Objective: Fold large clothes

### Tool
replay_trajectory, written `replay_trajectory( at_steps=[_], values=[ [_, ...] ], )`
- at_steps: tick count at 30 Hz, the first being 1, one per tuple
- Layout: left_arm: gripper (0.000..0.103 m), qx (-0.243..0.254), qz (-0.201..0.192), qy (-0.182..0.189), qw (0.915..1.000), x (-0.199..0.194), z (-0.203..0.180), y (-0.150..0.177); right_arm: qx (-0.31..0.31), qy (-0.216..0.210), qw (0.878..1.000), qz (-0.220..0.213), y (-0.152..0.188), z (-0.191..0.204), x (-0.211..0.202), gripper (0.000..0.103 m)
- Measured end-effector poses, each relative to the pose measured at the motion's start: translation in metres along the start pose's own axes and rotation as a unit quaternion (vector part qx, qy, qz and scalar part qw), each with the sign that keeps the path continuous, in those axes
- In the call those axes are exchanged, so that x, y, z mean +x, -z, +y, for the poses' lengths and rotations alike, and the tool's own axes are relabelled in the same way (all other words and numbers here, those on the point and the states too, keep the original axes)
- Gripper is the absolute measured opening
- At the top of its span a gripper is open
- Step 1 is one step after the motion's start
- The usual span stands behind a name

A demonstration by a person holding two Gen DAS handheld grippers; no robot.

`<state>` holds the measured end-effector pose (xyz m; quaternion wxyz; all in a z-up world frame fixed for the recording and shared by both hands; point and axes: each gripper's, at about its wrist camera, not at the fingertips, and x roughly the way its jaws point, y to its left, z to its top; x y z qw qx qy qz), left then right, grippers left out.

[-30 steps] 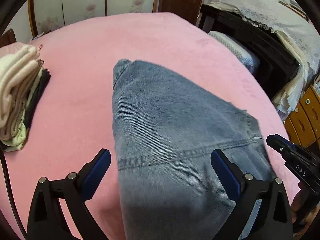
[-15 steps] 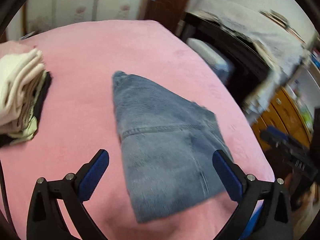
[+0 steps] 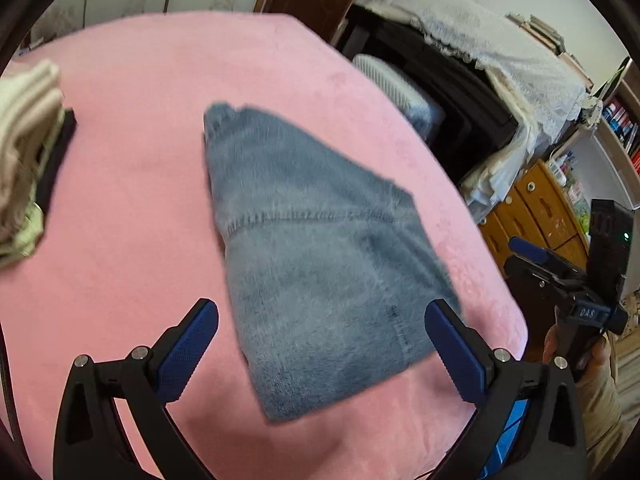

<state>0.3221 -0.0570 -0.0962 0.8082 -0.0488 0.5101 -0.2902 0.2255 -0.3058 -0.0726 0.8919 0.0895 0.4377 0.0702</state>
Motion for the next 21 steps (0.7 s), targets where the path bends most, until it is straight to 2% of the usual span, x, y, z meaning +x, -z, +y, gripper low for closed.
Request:
replay_trajectory(
  at_steps=[3, 8, 15, 21],
  values=[
    [0.102, -0.011, 0.023, 0.004, 0.9997, 0.03, 0.011, 0.007, 0.041, -0.02, 0.998, 0.037, 0.01, -0.022, 0.035, 0.103],
    [0.102, -0.049, 0.054, 0.022, 0.9971, 0.07, 0.03, 0.013, 0.094, -0.055, 0.991, 0.072, 0.027, -0.051, 0.078, 0.103],
    [0.102, -0.075, 0.073, 0.044, 0.9935, 0.107, 0.046, 0.014, 0.124, -0.077, 0.983, 0.112, 0.037, -0.067, 0.114, 0.103],
    [0.102, -0.116, 0.083, 0.084, 0.9862, 0.129, 0.06, 0.017, 0.132, -0.11, 0.976, 0.136, 0.041, -0.075, 0.139, 0.103]
  ],
)
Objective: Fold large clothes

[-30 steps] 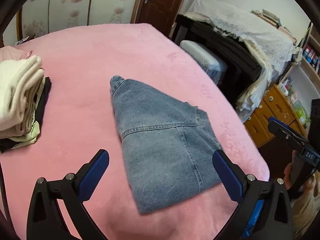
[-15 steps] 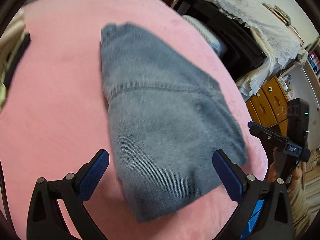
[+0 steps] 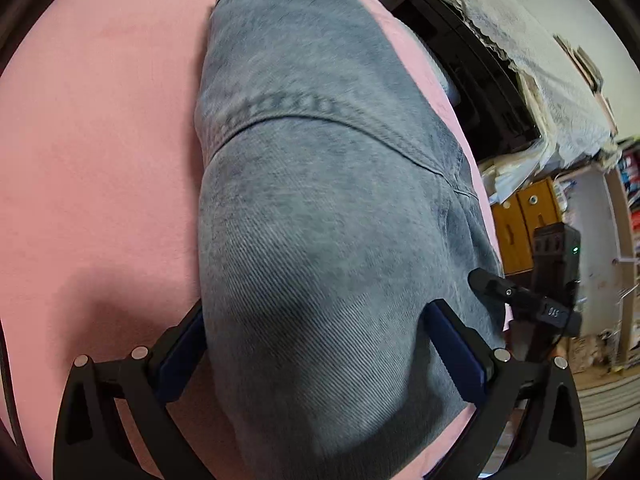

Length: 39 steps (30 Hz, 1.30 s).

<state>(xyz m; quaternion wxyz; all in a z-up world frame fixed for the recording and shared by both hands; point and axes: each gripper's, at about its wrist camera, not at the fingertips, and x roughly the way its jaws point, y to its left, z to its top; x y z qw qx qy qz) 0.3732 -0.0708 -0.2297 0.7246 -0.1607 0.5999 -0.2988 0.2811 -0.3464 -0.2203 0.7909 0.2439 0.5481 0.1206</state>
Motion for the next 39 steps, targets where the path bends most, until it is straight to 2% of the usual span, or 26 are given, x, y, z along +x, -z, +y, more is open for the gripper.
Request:
replay_trajectory(
  at_steps=[3, 6, 8, 10, 12, 15, 17, 19, 20, 22, 28, 32, 39],
  values=[
    [0.103, -0.016, 0.006, 0.021, 0.9996, 0.011, 0.008, -0.002, 0.002, -0.027, 1.0, -0.003, -0.004, -0.005, 0.003, 0.103],
    [0.103, -0.008, 0.01, 0.03, 0.9995, 0.02, 0.01, -0.004, -0.007, -0.042, 0.999, -0.007, -0.009, -0.005, 0.008, 0.103],
    [0.103, -0.004, 0.012, 0.032, 0.9994, 0.023, 0.011, -0.007, -0.019, -0.055, 0.998, -0.008, -0.012, -0.001, 0.015, 0.1],
    [0.103, 0.002, 0.02, 0.03, 0.9994, 0.029, 0.009, -0.012, -0.029, -0.076, 0.997, -0.001, -0.017, 0.003, 0.021, 0.088],
    [0.103, 0.006, 0.033, 0.027, 0.999, 0.032, 0.009, -0.018, -0.032, -0.089, 0.995, 0.014, -0.022, 0.004, 0.03, 0.087],
    [0.103, 0.011, 0.054, 0.031, 0.998, 0.042, 0.007, -0.029, -0.043, -0.085, 0.995, 0.031, -0.028, 0.009, 0.041, 0.085],
    [0.103, 0.013, 0.06, 0.035, 0.9975, 0.045, 0.005, -0.034, -0.054, -0.076, 0.995, 0.033, -0.029, 0.017, 0.044, 0.079],
    [0.101, 0.027, 0.054, 0.027, 0.9978, 0.046, 0.002, -0.036, -0.059, -0.087, 0.994, 0.032, -0.026, 0.022, 0.043, 0.059],
    [0.099, 0.036, 0.048, 0.016, 0.9981, 0.046, -0.003, -0.037, -0.058, -0.094, 0.993, 0.031, -0.025, 0.026, 0.044, 0.057],
    [0.087, 0.047, 0.034, -0.003, 0.9983, 0.042, -0.008, -0.031, -0.059, -0.087, 0.994, 0.018, -0.021, 0.03, 0.039, 0.048],
    [0.065, 0.094, -0.007, -0.061, 0.9936, 0.016, -0.048, -0.014, -0.049, -0.058, 0.997, -0.031, -0.004, 0.049, 0.012, 0.034],
    [0.061, 0.118, -0.005, -0.07, 0.9905, -0.014, -0.068, 0.017, -0.058, -0.044, 0.996, -0.048, 0.024, 0.075, -0.017, 0.032],
    [0.061, 0.108, 0.016, -0.066, 0.9919, -0.089, -0.06, 0.081, -0.076, -0.059, 0.995, -0.027, 0.091, 0.137, -0.047, 0.03]
  ],
)
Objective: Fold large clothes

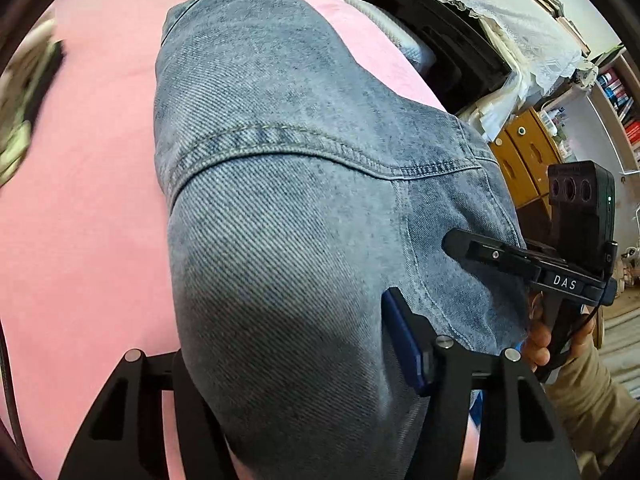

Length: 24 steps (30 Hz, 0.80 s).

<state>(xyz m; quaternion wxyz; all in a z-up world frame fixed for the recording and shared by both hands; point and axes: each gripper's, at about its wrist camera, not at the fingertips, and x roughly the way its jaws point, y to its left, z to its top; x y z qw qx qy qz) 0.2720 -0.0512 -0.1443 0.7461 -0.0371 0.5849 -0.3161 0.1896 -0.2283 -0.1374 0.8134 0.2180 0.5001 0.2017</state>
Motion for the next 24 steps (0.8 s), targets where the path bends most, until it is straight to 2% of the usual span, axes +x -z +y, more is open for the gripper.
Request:
replay_trajectory(
  at_steps=[4, 7, 10, 13, 18, 21, 24],
  values=[
    [0.061, -0.011, -0.007, -0.015, 0.9998, -0.063, 0.021, 0.018, -0.023, -0.029, 0.999, 0.015, 0.001, 0.059, 0.005, 0.029],
    [0.061, -0.02, -0.026, -0.03, 0.999, -0.12, 0.047, 0.012, -0.052, -0.053, 0.997, 0.018, -0.018, 0.115, 0.016, 0.029],
    [0.061, -0.019, -0.052, -0.051, 0.9972, -0.186, 0.091, -0.004, -0.091, -0.078, 0.993, 0.008, -0.055, 0.178, 0.031, 0.029],
    [0.061, -0.02, -0.082, -0.075, 0.9937, -0.248, 0.134, -0.042, -0.124, -0.101, 0.987, -0.011, -0.107, 0.239, 0.055, 0.029],
    [0.061, -0.02, -0.115, -0.122, 0.9856, -0.32, 0.213, -0.117, -0.152, -0.146, 0.977, -0.043, -0.202, 0.32, 0.116, 0.029],
    [0.061, -0.027, -0.118, -0.136, 0.9833, -0.341, 0.265, -0.158, -0.144, -0.167, 0.974, -0.05, -0.254, 0.353, 0.169, 0.029],
    [0.062, -0.041, -0.101, -0.138, 0.9844, -0.34, 0.319, -0.193, -0.125, -0.168, 0.977, -0.043, -0.287, 0.371, 0.218, 0.029]
  ],
)
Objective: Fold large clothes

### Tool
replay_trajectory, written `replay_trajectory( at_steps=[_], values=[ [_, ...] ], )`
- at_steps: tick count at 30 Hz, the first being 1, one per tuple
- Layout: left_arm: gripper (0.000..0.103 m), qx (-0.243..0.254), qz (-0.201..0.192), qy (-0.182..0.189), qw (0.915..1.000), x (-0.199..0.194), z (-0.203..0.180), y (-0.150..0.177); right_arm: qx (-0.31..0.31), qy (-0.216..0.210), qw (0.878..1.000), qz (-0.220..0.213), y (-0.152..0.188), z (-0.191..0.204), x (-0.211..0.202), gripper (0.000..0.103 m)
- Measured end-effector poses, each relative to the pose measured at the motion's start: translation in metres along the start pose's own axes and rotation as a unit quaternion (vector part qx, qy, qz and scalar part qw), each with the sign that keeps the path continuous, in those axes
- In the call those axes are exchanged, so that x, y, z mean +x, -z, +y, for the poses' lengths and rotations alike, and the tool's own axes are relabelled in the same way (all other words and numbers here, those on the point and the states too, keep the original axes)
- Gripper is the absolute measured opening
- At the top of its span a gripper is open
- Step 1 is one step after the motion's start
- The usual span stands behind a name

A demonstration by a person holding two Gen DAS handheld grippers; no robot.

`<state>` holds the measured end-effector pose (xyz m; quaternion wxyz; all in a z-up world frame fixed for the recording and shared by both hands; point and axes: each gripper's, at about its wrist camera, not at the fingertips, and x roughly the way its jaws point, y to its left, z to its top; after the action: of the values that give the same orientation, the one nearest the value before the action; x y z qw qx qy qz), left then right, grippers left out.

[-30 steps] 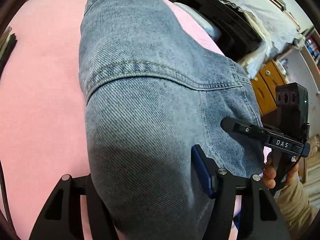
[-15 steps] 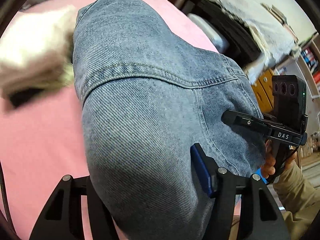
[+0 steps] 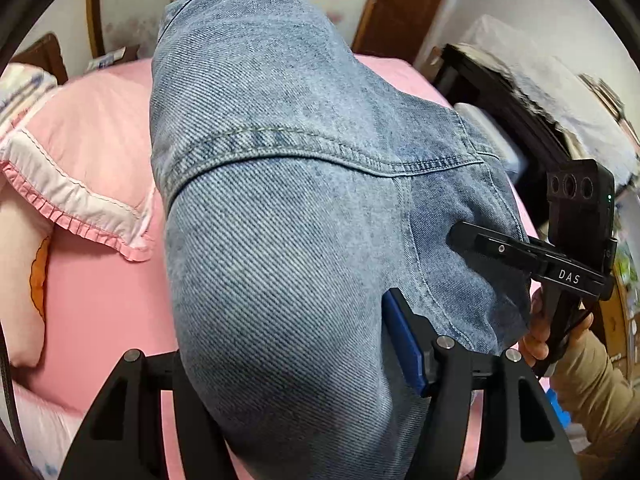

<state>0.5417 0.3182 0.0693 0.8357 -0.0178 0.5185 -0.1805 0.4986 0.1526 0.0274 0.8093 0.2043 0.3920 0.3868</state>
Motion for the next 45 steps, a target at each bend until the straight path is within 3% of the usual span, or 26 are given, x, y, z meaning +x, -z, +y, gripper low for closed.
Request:
replay_trajectory(
  at_steps=[6, 7, 11, 13, 14, 15, 18, 22, 28, 34, 45],
  values=[
    [0.064, -0.005, 0.047, 0.01, 0.9988, 0.064, 0.087, -0.028, 0.054, 0.019, 0.998, 0.026, -0.02, -0.036, 0.093, 0.029],
    [0.069, -0.003, 0.051, 0.009, 0.9986, 0.077, 0.082, -0.015, 0.073, 0.025, 0.997, 0.031, -0.016, -0.048, 0.108, 0.029],
    [0.078, -0.011, 0.039, 0.041, 0.9983, 0.105, 0.111, -0.011, 0.103, 0.038, 0.993, 0.034, 0.002, -0.074, 0.139, 0.033],
    [0.084, -0.011, 0.025, 0.061, 0.9978, 0.109, 0.125, -0.005, 0.084, 0.045, 0.995, 0.024, 0.01, -0.074, 0.142, 0.04],
    [0.09, -0.008, 0.014, 0.058, 0.9982, 0.107, 0.125, -0.002, 0.076, 0.051, 0.996, 0.022, 0.013, -0.071, 0.143, 0.043],
    [0.103, -0.007, 0.003, 0.043, 0.9991, 0.108, 0.131, 0.0, 0.066, 0.056, 0.996, 0.02, 0.013, -0.071, 0.142, 0.044],
    [0.103, -0.017, -0.026, 0.043, 0.9986, 0.105, 0.138, 0.006, 0.034, 0.067, 0.997, 0.015, 0.02, -0.065, 0.133, 0.051],
    [0.103, 0.009, -0.062, -0.016, 0.9979, 0.099, 0.137, 0.003, 0.008, 0.102, 0.995, 0.014, 0.015, -0.058, 0.123, 0.063],
    [0.103, 0.007, -0.11, -0.127, 0.9857, 0.069, 0.107, -0.003, -0.009, 0.127, 0.992, 0.002, 0.017, -0.053, 0.088, 0.063],
    [0.103, 0.004, -0.14, -0.155, 0.978, 0.036, 0.06, 0.011, -0.03, 0.141, 0.99, -0.011, 0.032, -0.044, 0.046, 0.063],
    [0.103, 0.01, -0.115, -0.206, 0.9716, 0.014, -0.056, 0.096, -0.081, 0.195, 0.977, -0.022, 0.068, -0.018, -0.052, 0.063]
  ],
)
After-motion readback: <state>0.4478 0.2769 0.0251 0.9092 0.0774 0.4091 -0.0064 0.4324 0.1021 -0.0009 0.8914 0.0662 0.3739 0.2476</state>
